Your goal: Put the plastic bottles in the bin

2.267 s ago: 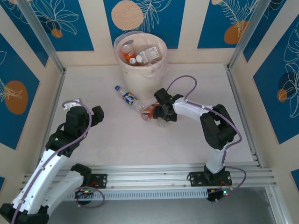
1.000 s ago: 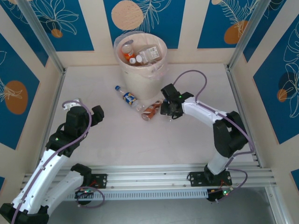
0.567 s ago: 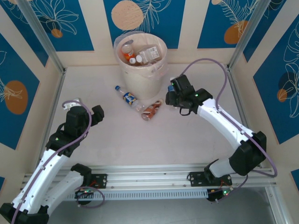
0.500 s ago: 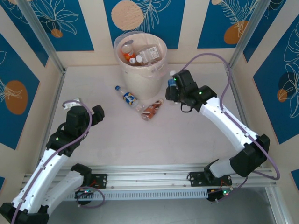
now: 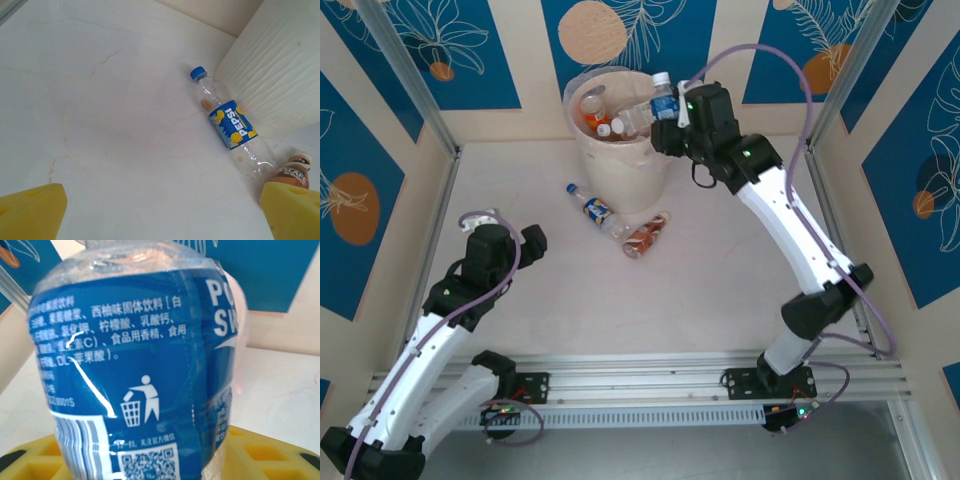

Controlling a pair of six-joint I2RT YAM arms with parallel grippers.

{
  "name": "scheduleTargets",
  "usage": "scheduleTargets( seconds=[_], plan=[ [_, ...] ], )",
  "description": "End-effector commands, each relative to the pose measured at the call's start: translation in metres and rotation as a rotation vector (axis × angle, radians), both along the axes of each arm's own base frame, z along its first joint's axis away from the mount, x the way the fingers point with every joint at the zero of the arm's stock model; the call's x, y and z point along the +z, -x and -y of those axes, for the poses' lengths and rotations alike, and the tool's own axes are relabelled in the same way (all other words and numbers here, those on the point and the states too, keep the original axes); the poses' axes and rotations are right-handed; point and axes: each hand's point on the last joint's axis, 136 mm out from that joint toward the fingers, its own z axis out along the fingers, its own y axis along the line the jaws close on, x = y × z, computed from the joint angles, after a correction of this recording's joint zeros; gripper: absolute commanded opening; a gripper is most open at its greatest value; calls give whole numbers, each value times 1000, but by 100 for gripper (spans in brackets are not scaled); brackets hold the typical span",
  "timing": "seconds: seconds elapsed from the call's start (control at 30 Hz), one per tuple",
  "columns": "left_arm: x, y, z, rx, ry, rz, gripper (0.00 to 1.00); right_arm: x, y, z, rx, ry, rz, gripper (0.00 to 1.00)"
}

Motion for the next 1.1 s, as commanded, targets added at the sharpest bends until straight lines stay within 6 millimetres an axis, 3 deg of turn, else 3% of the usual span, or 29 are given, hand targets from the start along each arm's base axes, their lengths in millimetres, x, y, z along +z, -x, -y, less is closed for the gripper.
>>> scheduleTargets(
  seconds=[0.0, 0.2, 0.3, 0.63, 1.07],
  plan=[
    [7, -2, 3, -14, 21, 26, 99, 18, -14, -24, 106, 8, 76, 52],
    [6, -2, 6, -17, 40, 26, 99, 46, -41, -59, 214, -24, 177, 53],
    [5, -3, 7, -20, 46, 26, 100, 46, -55, -72, 252, -20, 206, 53],
    [4, -1, 6, -23, 40, 18, 100, 31, -87, -102, 326, -21, 275, 56],
    [3, -1, 6, -21, 37, 15, 99, -14, -107, -110, 337, 21, 212, 59]
  ],
)
